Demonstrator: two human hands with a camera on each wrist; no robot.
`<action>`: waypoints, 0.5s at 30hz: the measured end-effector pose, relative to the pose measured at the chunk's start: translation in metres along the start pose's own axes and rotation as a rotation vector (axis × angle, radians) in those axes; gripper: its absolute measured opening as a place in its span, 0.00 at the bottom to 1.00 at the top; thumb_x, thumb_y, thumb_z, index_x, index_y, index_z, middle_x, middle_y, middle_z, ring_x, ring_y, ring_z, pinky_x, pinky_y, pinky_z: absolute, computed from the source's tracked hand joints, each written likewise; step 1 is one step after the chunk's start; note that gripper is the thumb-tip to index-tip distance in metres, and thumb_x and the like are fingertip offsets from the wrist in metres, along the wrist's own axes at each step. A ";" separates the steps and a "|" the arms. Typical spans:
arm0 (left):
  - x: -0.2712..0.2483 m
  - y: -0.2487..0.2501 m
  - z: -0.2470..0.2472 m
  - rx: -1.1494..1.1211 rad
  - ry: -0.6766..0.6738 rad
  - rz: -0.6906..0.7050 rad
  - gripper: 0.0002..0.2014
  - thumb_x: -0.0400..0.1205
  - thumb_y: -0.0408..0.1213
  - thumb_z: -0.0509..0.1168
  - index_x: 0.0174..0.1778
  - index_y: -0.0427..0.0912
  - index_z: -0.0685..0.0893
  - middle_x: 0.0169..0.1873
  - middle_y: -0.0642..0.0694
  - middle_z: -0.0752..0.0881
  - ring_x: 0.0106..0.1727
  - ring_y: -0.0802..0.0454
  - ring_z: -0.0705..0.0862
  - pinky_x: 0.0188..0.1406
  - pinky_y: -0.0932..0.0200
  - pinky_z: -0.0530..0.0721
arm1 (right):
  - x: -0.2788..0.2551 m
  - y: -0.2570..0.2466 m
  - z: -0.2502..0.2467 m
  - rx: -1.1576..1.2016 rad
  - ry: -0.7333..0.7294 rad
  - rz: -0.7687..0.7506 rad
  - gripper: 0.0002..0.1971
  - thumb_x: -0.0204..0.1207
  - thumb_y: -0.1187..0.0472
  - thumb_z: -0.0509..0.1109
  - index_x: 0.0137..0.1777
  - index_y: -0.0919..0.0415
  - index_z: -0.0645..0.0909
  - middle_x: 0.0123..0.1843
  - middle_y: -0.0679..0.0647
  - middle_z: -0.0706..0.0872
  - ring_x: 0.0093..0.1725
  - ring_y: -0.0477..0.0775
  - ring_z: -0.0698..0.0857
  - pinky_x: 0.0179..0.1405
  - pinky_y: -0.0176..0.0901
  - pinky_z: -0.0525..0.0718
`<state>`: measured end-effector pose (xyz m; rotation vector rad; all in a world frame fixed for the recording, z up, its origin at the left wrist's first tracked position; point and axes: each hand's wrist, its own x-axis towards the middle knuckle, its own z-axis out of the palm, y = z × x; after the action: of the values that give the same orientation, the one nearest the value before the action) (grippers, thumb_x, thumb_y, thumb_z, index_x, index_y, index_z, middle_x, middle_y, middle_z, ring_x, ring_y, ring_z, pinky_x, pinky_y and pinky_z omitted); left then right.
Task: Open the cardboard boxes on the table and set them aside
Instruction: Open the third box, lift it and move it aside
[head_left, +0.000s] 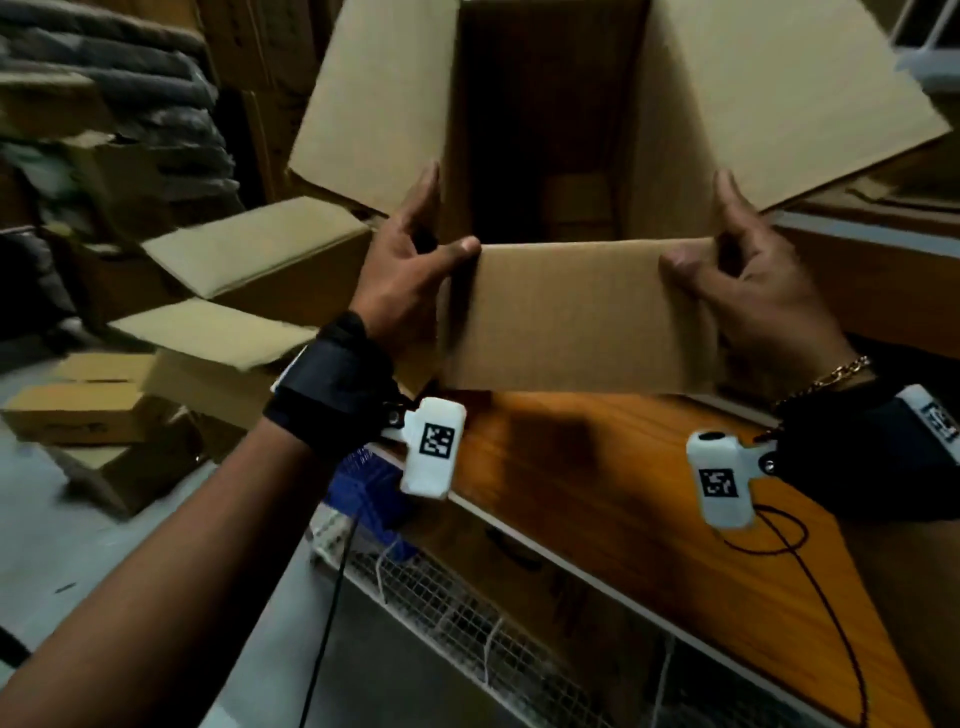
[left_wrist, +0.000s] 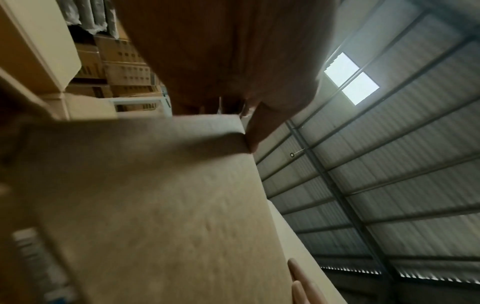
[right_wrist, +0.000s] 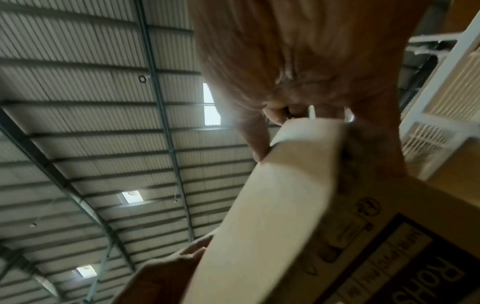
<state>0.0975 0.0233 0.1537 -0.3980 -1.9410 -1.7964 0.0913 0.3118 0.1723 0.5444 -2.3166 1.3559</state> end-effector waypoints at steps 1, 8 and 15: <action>0.004 0.005 -0.017 -0.013 0.006 0.027 0.40 0.79 0.26 0.69 0.85 0.41 0.56 0.84 0.49 0.58 0.82 0.59 0.58 0.77 0.67 0.64 | 0.006 -0.012 0.012 -0.009 0.011 -0.022 0.40 0.80 0.52 0.71 0.87 0.45 0.51 0.87 0.44 0.58 0.79 0.35 0.60 0.81 0.41 0.66; 0.030 0.026 -0.132 -0.018 0.036 0.149 0.42 0.75 0.33 0.71 0.84 0.44 0.59 0.84 0.51 0.59 0.83 0.54 0.60 0.81 0.43 0.65 | 0.045 -0.079 0.105 0.102 0.114 -0.160 0.41 0.79 0.58 0.73 0.87 0.50 0.53 0.87 0.48 0.57 0.83 0.44 0.60 0.82 0.44 0.65; 0.061 0.004 -0.207 0.017 0.089 0.142 0.40 0.79 0.24 0.68 0.85 0.47 0.59 0.84 0.53 0.58 0.84 0.55 0.58 0.77 0.56 0.70 | 0.084 -0.091 0.193 0.271 0.086 -0.130 0.40 0.78 0.63 0.73 0.86 0.50 0.56 0.87 0.48 0.58 0.83 0.44 0.59 0.83 0.47 0.63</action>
<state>0.0762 -0.1876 0.1965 -0.4310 -1.8187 -1.6781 0.0399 0.0889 0.1955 0.6912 -2.0051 1.6062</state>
